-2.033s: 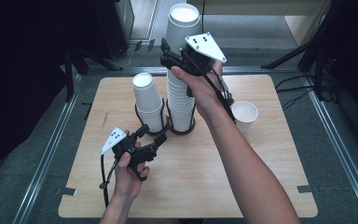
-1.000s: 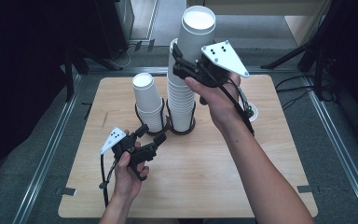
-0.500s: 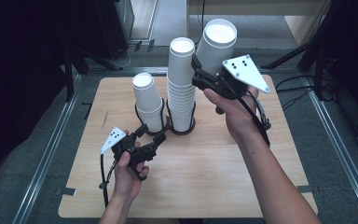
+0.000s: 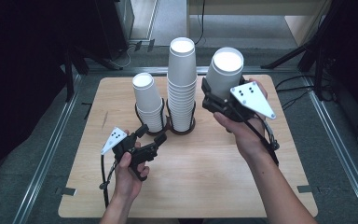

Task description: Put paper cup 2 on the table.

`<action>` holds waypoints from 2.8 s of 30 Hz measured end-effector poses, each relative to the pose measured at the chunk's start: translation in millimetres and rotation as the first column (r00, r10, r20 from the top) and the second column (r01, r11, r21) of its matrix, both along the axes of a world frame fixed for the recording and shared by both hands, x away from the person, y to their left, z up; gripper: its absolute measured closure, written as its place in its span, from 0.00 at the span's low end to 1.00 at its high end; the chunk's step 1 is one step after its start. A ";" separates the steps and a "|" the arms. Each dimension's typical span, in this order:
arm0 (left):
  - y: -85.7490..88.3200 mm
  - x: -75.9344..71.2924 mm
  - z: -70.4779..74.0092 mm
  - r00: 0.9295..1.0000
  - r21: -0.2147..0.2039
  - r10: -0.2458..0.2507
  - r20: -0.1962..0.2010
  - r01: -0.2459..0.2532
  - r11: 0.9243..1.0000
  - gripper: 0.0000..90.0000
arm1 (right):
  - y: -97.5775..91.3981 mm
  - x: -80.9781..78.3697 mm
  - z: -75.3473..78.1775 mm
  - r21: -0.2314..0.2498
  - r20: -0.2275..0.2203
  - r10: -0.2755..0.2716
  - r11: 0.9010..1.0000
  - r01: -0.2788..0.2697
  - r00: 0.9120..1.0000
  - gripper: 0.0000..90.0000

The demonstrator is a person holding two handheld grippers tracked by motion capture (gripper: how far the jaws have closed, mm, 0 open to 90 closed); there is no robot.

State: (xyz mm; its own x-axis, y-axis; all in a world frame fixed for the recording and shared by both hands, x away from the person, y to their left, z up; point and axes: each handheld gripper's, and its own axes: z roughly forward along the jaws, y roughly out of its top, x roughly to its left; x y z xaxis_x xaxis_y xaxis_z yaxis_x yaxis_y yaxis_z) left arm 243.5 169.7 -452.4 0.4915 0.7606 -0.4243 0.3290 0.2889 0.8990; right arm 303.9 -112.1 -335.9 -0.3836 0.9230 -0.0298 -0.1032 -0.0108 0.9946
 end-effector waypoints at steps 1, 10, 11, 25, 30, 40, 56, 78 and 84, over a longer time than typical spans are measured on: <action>-0.3 -0.1 0.1 1.000 0.001 0.001 0.001 -0.001 1.000 0.14 | -0.2 -3.1 -5.7 -0.007 -0.005 0.003 1.000 -0.003 1.000 0.17; -3.4 -1.6 0.7 1.000 0.015 -0.004 0.001 0.004 1.000 0.14 | -2.1 -19.1 -42.6 -0.045 -0.030 0.012 0.999 -0.014 0.999 0.16; -3.8 -1.8 0.9 1.000 0.014 -0.004 0.000 0.004 1.000 0.14 | -2.2 -20.7 -46.3 -0.052 -0.031 0.010 0.999 -0.011 0.999 0.16; -20.7 -6.6 4.5 1.000 0.095 -0.012 0.004 0.011 0.995 0.10 | -10.4 -35.4 -108.8 -0.159 -0.050 -0.028 0.987 0.020 0.998 0.16; -25.5 -5.8 4.2 0.999 0.113 -0.018 -0.028 0.021 0.993 0.05 | -12.3 -39.3 -134.1 -0.195 -0.062 -0.046 0.980 0.033 0.997 0.16; -40.8 -7.1 7.6 0.994 0.126 -0.058 -0.090 0.069 0.990 0.02 | -13.5 -46.3 -161.1 -0.302 -0.030 -0.064 0.952 0.052 0.998 0.16; -56.4 -9.8 13.0 0.973 0.122 -0.152 -0.172 0.174 0.977 0.02 | 9.3 -55.1 -189.1 -0.445 0.025 -0.033 0.895 0.041 0.999 0.16; -76.1 -13.0 19.1 0.944 0.155 -0.183 -0.274 0.232 0.960 0.02 | 33.3 -69.8 -197.7 -0.521 0.076 0.042 0.854 0.004 0.996 0.16; -77.8 -10.9 16.4 0.938 0.174 -0.171 -0.302 0.231 0.957 0.05 | 39.2 -75.2 -197.6 -0.542 0.101 0.073 0.841 -0.006 0.992 0.16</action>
State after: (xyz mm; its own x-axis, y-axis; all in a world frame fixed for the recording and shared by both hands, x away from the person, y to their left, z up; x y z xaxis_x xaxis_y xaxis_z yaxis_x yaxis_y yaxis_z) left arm 232.5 91.9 -436.0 0.5263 0.7426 -0.4142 0.6086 0.0112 0.7934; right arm 228.7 -72.9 -533.5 -0.3827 0.7321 -0.5636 -0.2262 0.5172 0.8254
